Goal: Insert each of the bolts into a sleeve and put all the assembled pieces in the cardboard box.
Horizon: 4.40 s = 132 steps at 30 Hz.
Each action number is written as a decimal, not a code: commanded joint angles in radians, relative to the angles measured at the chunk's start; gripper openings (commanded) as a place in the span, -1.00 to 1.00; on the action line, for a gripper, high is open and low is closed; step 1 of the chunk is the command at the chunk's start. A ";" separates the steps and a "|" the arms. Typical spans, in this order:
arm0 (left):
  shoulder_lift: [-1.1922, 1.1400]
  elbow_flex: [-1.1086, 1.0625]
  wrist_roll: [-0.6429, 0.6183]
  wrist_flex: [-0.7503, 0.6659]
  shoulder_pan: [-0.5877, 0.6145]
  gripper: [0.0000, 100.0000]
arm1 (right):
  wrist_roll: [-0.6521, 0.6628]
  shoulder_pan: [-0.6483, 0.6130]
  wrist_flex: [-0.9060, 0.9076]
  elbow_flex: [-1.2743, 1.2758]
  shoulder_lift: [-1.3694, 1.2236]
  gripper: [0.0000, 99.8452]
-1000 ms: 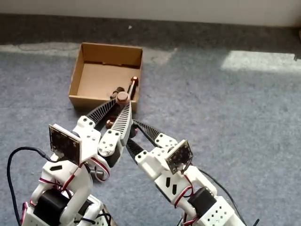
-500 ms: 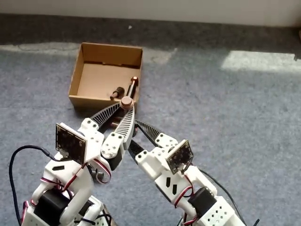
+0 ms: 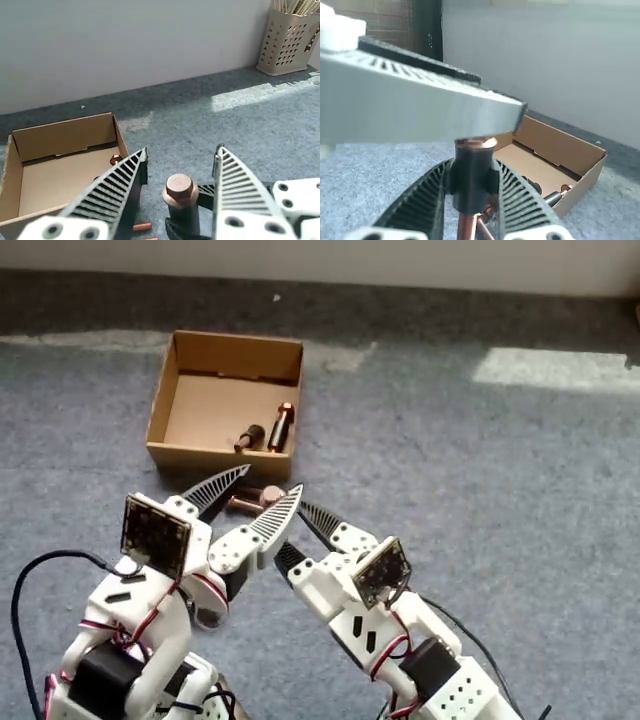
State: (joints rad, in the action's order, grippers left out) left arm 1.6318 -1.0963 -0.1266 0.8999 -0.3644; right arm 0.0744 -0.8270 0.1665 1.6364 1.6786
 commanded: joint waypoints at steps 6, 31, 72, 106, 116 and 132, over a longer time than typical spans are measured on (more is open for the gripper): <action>0.001 0.124 0.103 0.143 0.199 -0.55 | -0.123 0.153 0.142 -0.024 0.007 -0.99; 0.001 -0.452 0.276 0.097 0.564 -0.99 | -0.117 0.216 0.447 -0.817 -0.906 -0.99; 0.001 -0.441 0.301 0.038 0.746 -0.99 | -0.121 0.193 -0.012 -1.044 -1.445 -0.65; 0.001 -0.435 -0.002 -0.150 1.176 -0.99 | -0.783 -0.285 0.536 -1.480 -1.939 -0.65; 0.001 -0.438 -0.002 -0.150 1.171 -0.99 | -0.787 -0.251 0.538 -1.511 -2.060 -0.65; 0.001 -0.438 -0.002 -0.150 1.173 -0.99 | -0.783 -0.197 0.538 -1.501 -2.078 -0.74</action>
State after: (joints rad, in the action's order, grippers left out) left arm 1.6272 -1.5689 -0.1189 0.7710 0.8063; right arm -0.7050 -1.0602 0.7004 0.1511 -0.3943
